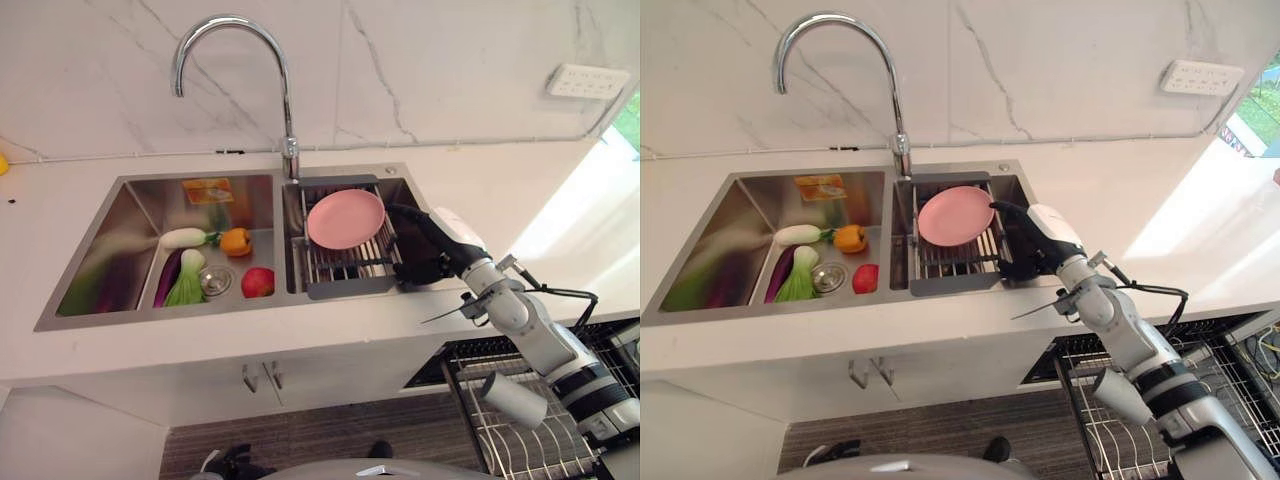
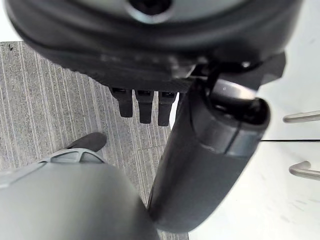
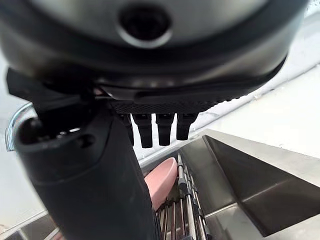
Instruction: Place the dishes in the dishwasher.
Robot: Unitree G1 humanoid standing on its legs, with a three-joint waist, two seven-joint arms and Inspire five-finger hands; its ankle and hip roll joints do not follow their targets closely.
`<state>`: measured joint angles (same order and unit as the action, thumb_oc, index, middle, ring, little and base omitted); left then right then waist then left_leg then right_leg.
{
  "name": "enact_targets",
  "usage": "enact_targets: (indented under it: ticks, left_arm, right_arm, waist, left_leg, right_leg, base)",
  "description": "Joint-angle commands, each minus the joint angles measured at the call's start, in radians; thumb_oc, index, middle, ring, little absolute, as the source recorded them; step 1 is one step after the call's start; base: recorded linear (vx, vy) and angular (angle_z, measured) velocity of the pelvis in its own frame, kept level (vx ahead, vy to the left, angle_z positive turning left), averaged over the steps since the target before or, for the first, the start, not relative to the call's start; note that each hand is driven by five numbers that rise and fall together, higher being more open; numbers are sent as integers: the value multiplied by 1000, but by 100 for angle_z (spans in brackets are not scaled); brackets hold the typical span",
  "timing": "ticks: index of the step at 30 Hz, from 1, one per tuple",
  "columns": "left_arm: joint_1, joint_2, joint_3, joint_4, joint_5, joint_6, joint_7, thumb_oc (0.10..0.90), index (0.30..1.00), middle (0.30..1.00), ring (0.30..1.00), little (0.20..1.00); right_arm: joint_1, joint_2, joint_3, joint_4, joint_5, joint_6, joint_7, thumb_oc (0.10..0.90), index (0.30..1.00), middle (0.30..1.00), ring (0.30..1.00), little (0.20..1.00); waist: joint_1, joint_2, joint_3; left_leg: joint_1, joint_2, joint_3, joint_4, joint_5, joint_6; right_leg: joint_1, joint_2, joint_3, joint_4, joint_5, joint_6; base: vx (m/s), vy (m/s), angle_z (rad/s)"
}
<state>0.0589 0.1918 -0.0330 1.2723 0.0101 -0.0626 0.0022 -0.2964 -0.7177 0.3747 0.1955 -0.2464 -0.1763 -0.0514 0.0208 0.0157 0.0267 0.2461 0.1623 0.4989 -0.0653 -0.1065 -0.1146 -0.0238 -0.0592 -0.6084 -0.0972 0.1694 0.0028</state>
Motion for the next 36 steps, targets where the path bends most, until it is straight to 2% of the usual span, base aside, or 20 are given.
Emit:
enact_targets:
  ticks: [1,5,11,18,26,36]
  left_arm:
    - [9,46,-97,17,47,-16,13,800,900,900,900,900]
    - [12,44,-173,-15,126,-33,17,800,900,900,900,900]
    - [9,48,-211,-23,161,-41,30,800,900,900,900,900]
    - [12,55,-228,-29,175,-48,33,800,900,900,900,900]
    - [19,75,-250,-44,195,-62,43,800,900,900,900,900]
    - [33,87,-269,-63,213,-76,42,800,900,900,900,900]
  right_arm:
    - [-163,0,-21,22,-57,-52,-92,800,900,900,900,900]
    - [-221,-11,7,87,-97,-49,-132,800,900,900,900,900]
    - [-298,-11,54,169,-138,-37,-169,800,900,900,900,900]
    - [-368,-31,120,239,-179,-34,-183,800,900,900,900,900]
    - [-482,-20,262,307,-258,-29,-168,800,900,900,900,900]
    - [-506,17,305,346,-317,-23,-179,800,900,900,900,900]
  waist:
    - [22,-60,-8]
    - [34,-64,-7]
    - [49,-67,-4]
    - [68,-70,0]
    - [95,-74,10]
    - [108,-67,16]
  left_leg:
    - [-39,-52,21,-14,106,31]
    - [-42,-50,14,-14,105,30]
    - [-47,-49,5,-14,105,30]
    - [-55,-45,-3,-14,110,25]
    - [-71,-32,-20,-13,120,14]
    - [-74,-28,-27,-12,124,11]
  right_leg:
    - [129,-102,23,17,-109,128]
    - [129,-100,20,17,-109,128]
    - [127,-98,18,17,-109,129]
    - [125,-96,12,16,-113,128]
    - [123,-88,0,14,-125,122]
    - [124,-83,-4,15,-130,120]
  base:
    - [3,-20,15]
    - [10,-17,10]
    - [2,-3,1]
    - [9,-16,3]
    - [14,-27,10]
    - [17,-8,3]
